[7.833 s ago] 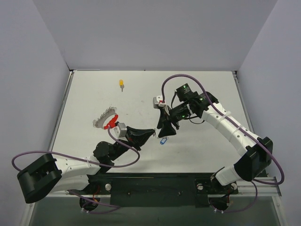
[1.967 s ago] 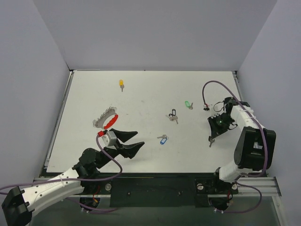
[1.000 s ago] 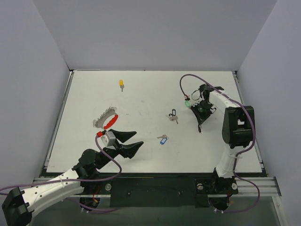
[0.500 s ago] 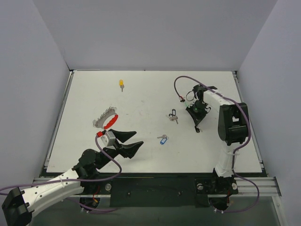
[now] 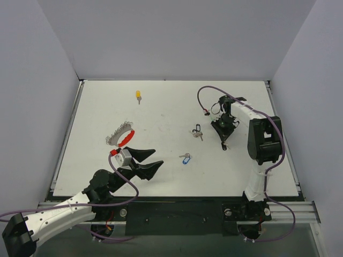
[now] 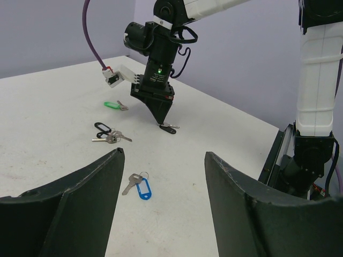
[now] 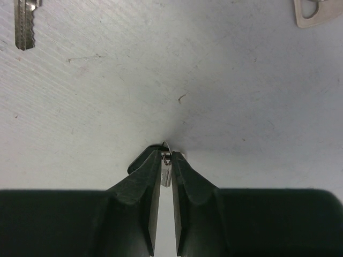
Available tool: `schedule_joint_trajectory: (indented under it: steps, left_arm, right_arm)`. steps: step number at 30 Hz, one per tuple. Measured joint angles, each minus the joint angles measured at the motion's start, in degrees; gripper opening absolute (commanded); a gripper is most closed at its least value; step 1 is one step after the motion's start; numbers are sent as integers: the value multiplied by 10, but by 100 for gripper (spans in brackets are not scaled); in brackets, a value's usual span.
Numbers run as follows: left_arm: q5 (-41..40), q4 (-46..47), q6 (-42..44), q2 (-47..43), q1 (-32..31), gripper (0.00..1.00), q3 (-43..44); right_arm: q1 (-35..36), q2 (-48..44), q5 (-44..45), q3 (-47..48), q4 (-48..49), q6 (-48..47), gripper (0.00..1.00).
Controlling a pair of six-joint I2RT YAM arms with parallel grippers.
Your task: Put the keys on the keyring
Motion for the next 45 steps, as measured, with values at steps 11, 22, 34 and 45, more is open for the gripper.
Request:
schedule_joint_trajectory:
  steps: [11,22,34,45]
  left_arm:
    - [0,0,-1,-2,0,71,0]
    - [-5,-9,-9,-1,0,72,0]
    - [-60,-251,-88,76,134,85,169]
    - [135,-489,-78,367,461,85,428]
  right_arm:
    - [-1,0,-3,2,-1,10,31]
    - [-28,-18,-33,7,-10,14,33]
    - [-64,-269,-256,-17,-28,57,61]
    - [-128,-377,-468,-127,15,104,78]
